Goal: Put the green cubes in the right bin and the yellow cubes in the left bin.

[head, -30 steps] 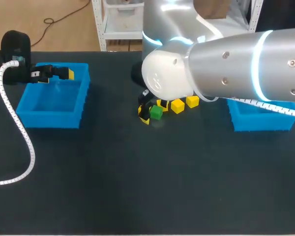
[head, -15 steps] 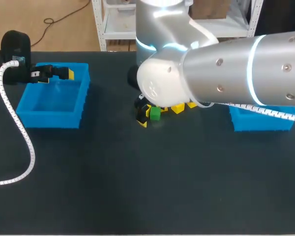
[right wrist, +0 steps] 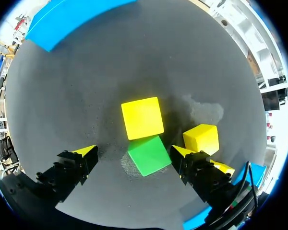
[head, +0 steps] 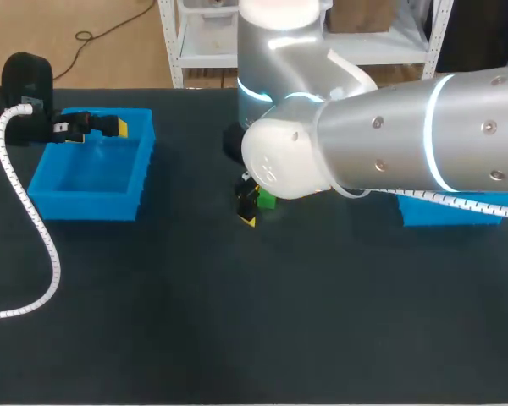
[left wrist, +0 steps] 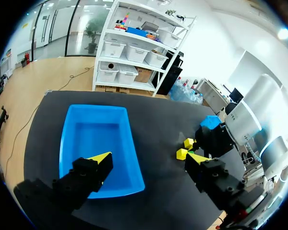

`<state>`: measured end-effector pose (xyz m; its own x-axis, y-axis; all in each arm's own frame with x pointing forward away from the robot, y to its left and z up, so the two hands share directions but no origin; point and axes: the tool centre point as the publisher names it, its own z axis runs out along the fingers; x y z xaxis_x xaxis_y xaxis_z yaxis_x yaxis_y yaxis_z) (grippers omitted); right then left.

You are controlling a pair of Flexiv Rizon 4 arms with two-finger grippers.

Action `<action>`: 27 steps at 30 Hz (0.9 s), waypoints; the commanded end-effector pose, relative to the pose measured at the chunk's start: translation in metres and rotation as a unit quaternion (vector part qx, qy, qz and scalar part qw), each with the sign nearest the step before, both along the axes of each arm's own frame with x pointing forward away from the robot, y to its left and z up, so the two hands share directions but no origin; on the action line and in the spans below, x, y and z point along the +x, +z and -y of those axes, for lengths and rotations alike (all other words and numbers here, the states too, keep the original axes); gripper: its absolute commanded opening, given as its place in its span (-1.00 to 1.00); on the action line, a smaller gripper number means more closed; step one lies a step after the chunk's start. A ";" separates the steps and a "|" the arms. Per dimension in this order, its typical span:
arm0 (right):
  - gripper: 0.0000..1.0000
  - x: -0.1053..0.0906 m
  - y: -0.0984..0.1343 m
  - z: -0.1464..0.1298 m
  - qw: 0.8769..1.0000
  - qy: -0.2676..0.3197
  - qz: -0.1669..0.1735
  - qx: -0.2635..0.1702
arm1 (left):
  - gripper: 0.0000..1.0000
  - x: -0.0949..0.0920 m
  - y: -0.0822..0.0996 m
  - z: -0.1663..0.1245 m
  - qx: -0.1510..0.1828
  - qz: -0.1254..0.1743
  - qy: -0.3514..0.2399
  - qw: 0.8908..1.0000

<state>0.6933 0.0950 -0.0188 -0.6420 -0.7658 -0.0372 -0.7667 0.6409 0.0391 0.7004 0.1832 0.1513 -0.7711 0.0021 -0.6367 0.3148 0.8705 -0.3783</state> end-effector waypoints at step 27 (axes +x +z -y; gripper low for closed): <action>-0.15 0.010 0.001 -0.006 1.000 0.016 0.014 -0.004 | 1.00 -0.001 -0.001 -0.001 -0.004 0.003 -0.002 1.000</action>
<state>0.7032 0.1020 -0.0173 -0.6168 -0.7857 -0.0480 -0.7869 0.6169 0.0128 0.7004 0.1832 0.1513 -0.7711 0.0021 -0.6367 0.3148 0.8705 -0.3783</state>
